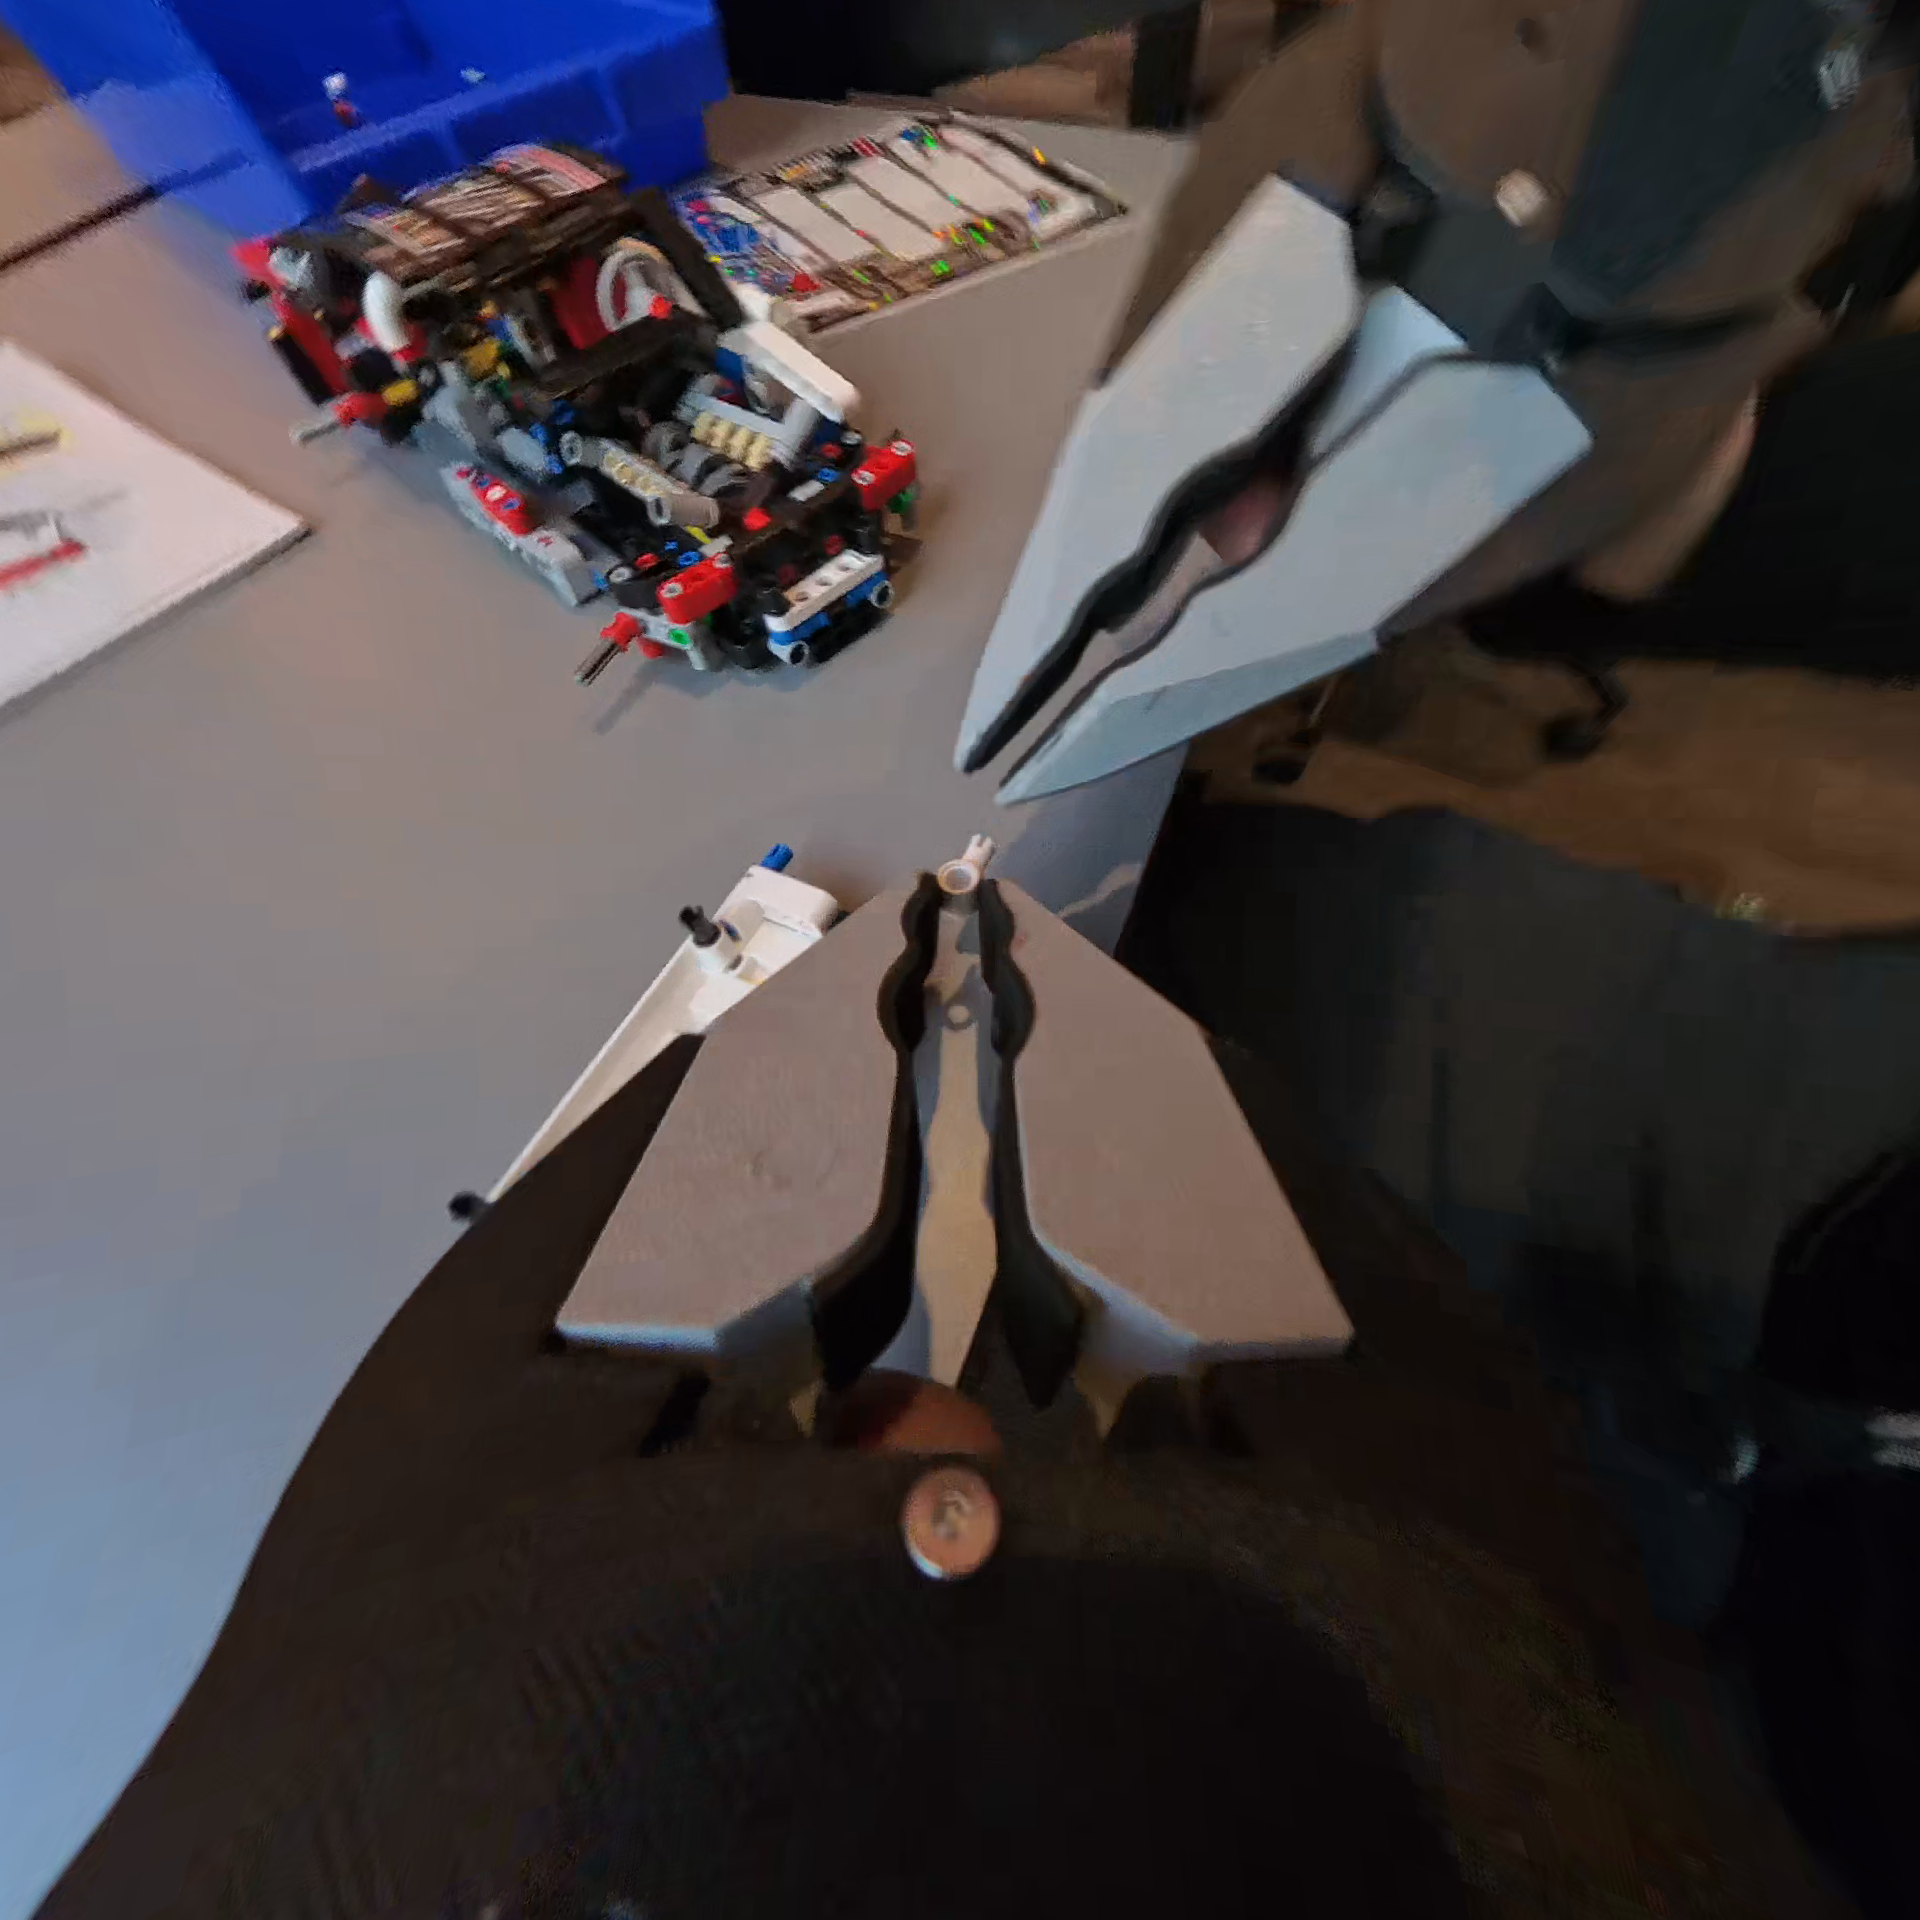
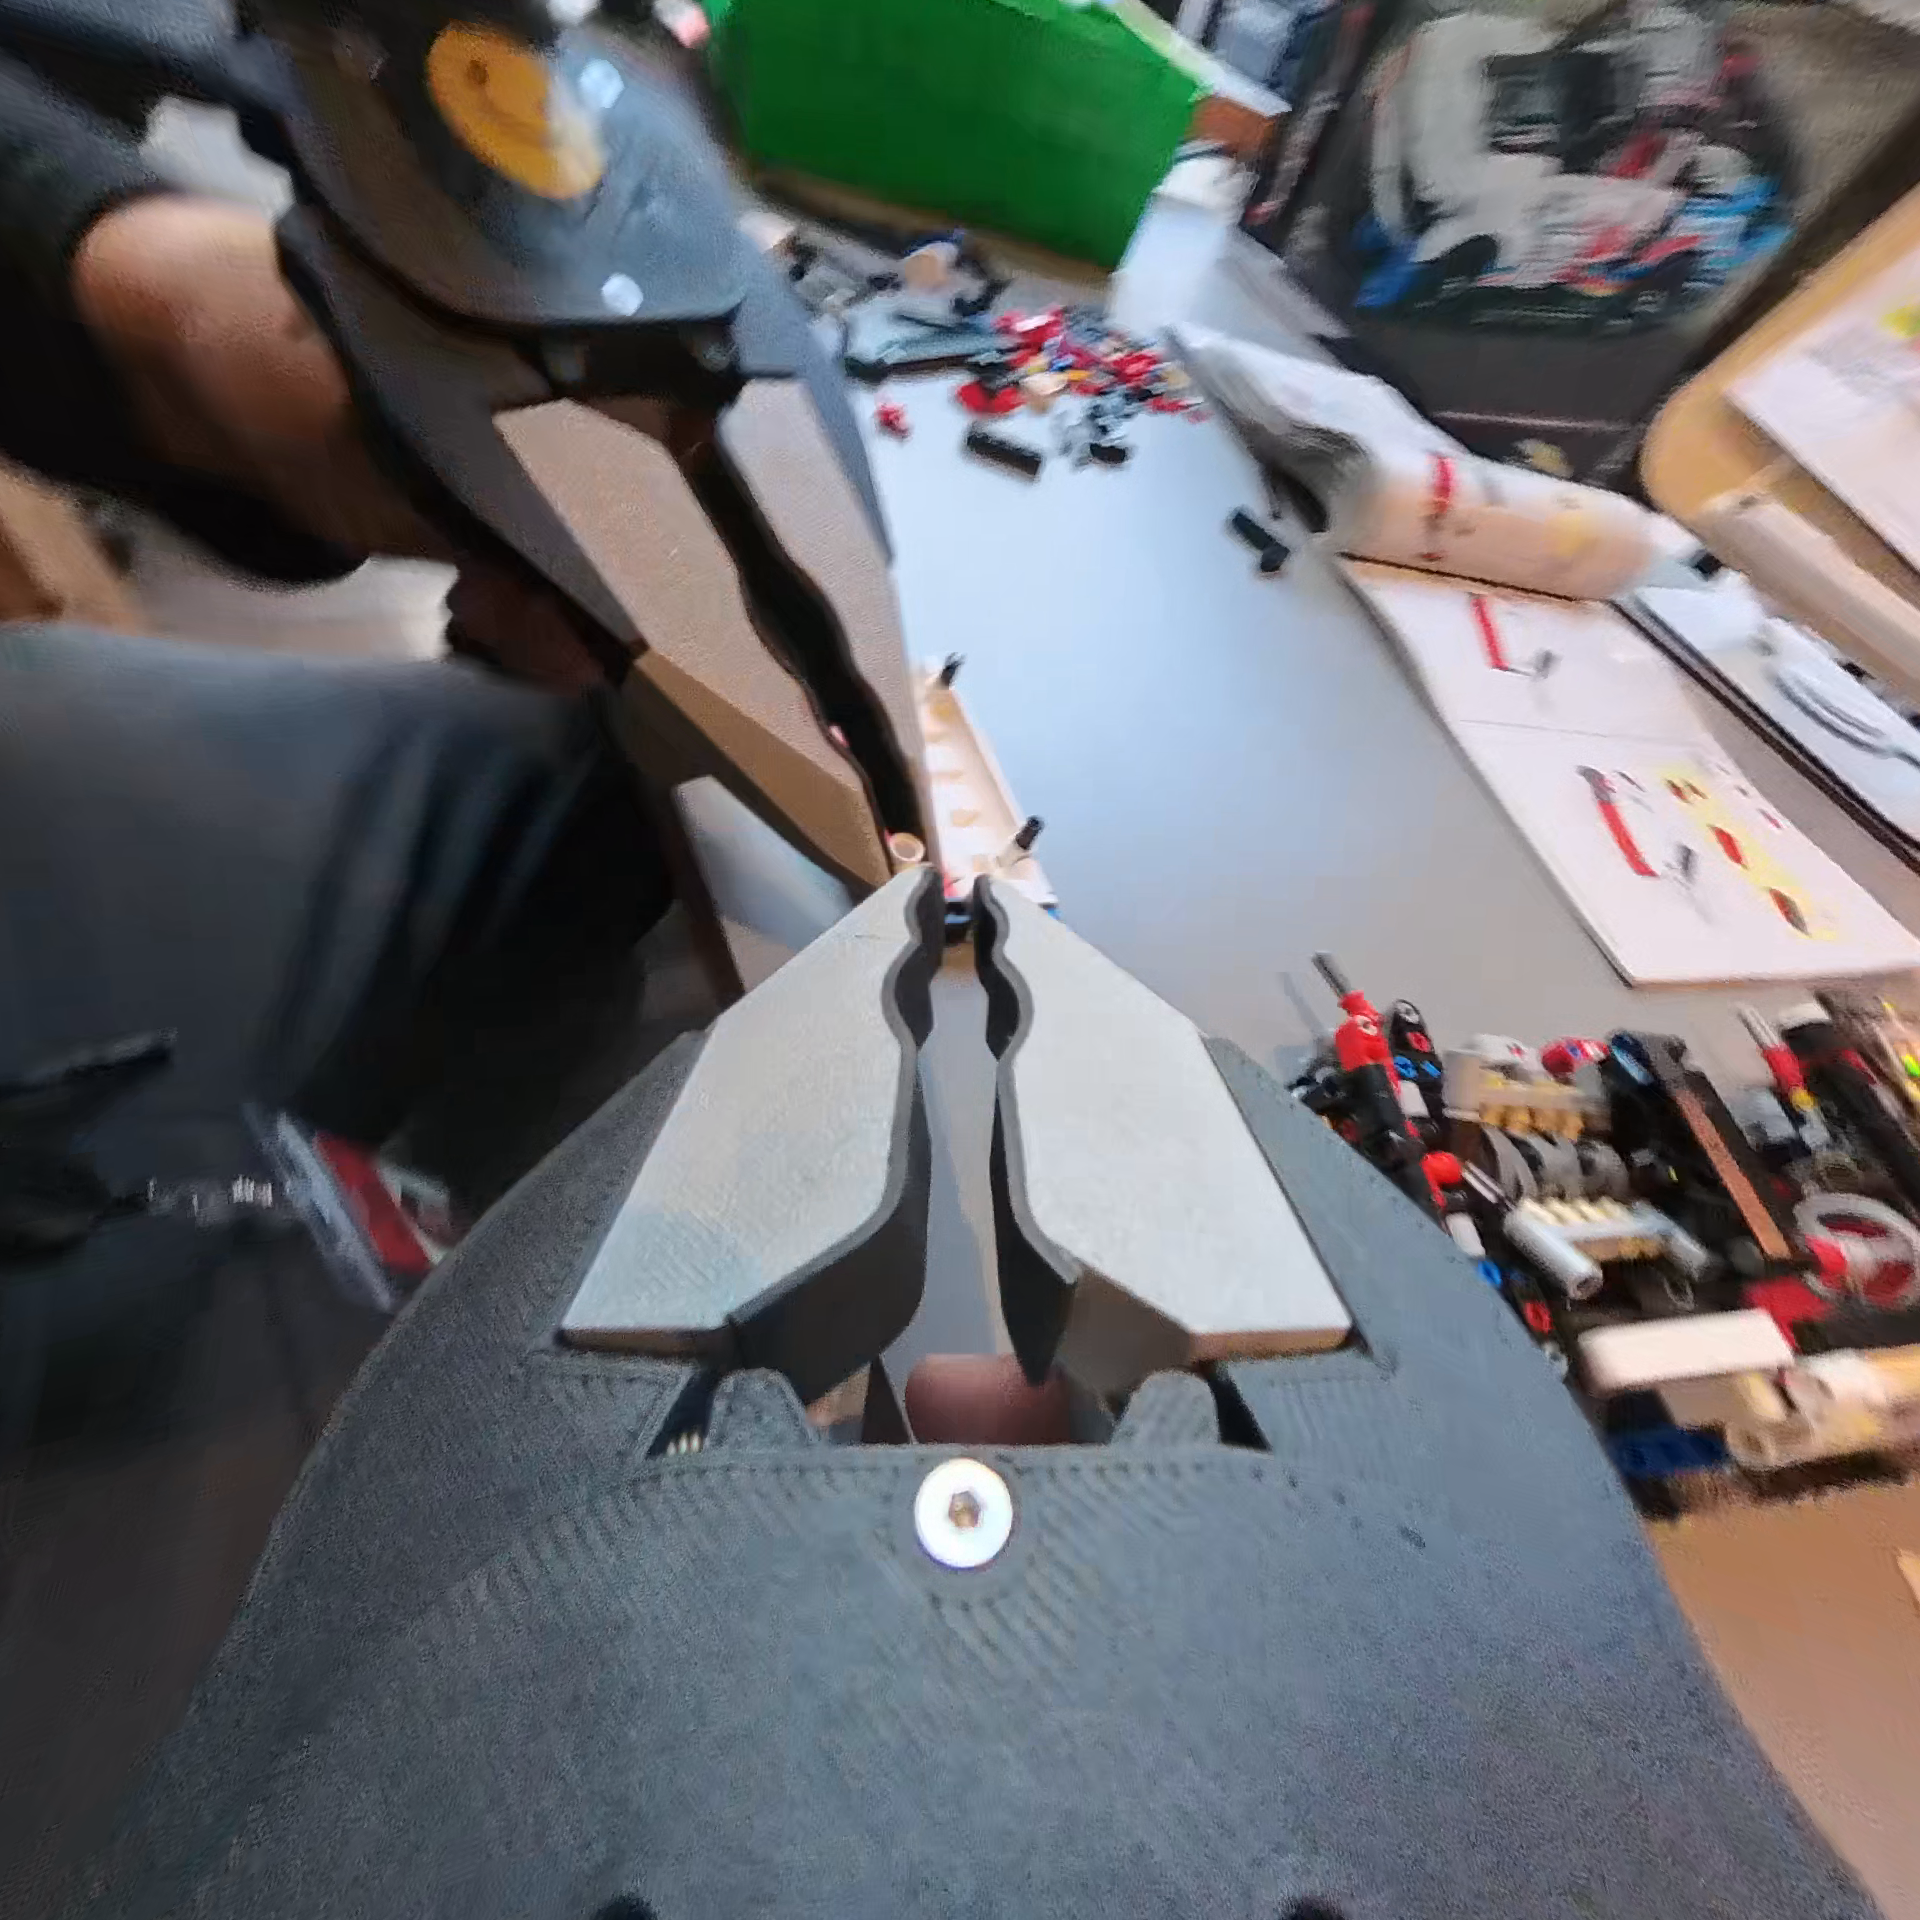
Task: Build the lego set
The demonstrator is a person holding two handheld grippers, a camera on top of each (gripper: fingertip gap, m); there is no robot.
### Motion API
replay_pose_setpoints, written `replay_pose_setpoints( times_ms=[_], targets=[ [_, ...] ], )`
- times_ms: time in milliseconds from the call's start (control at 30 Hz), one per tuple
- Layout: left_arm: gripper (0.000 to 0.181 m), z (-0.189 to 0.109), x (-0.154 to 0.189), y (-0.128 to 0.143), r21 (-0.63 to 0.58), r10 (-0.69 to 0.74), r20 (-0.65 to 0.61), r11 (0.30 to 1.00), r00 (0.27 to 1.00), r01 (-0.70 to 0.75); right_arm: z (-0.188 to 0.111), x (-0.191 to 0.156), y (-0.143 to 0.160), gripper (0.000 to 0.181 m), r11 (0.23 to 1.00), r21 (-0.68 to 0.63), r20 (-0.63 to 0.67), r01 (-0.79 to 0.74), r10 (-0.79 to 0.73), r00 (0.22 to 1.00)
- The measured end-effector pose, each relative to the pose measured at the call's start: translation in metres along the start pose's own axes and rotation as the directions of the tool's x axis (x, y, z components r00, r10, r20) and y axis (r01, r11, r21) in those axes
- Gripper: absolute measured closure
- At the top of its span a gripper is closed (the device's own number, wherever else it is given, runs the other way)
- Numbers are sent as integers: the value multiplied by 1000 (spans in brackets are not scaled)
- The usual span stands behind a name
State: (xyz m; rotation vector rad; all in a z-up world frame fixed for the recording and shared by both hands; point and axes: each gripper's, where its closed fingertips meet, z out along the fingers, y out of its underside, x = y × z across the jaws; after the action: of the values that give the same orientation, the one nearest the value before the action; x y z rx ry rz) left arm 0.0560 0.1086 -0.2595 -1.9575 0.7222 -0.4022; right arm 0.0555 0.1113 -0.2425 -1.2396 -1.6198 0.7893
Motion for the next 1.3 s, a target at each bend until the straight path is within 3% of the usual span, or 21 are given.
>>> replay_pose_setpoints(
  times_ms=[100,200,300,433,533,633,733,867,1300],
  targets=[
    [177,-5,-6,-9,66,-178,-29,982,984,179,-3,6,-5,178,975,71,-93,-212,218,971],
    [177,-12,2,-19,132,-176,-114,973,978,190,-3,-1,-9,181,909,139,-21,-394,400,916],
    [177,-22,3,-27,210,-57,-95,975,994,76,-9,-7,-20,180,819,175,175,-547,520,836],
    [177,-24,9,-22,182,219,23,958,975,-219,-16,-15,-29,176,747,152,352,-648,571,741],
    [177,-19,20,-18,156,300,15,942,954,-299,-15,-22,-28,172,808,162,348,-566,490,799],
    [177,-19,22,-18,163,271,-16,951,963,-264,-14,-24,-16,176,923,138,257,-359,317,913],
    [177,-22,21,-18,166,248,-38,957,968,-239,-15,-28,-11,178,982,104,184,-156,135,974],
    [177,-23,22,-19,166,226,-65,963,972,-212,-15,-27,-15,180,995,97,110,11,-21,994],
    [177,-21,22,-14,127,254,-65,961,965,-245,-8,-28,-9,181,980,16,106,198,-199,974]
  ],
)
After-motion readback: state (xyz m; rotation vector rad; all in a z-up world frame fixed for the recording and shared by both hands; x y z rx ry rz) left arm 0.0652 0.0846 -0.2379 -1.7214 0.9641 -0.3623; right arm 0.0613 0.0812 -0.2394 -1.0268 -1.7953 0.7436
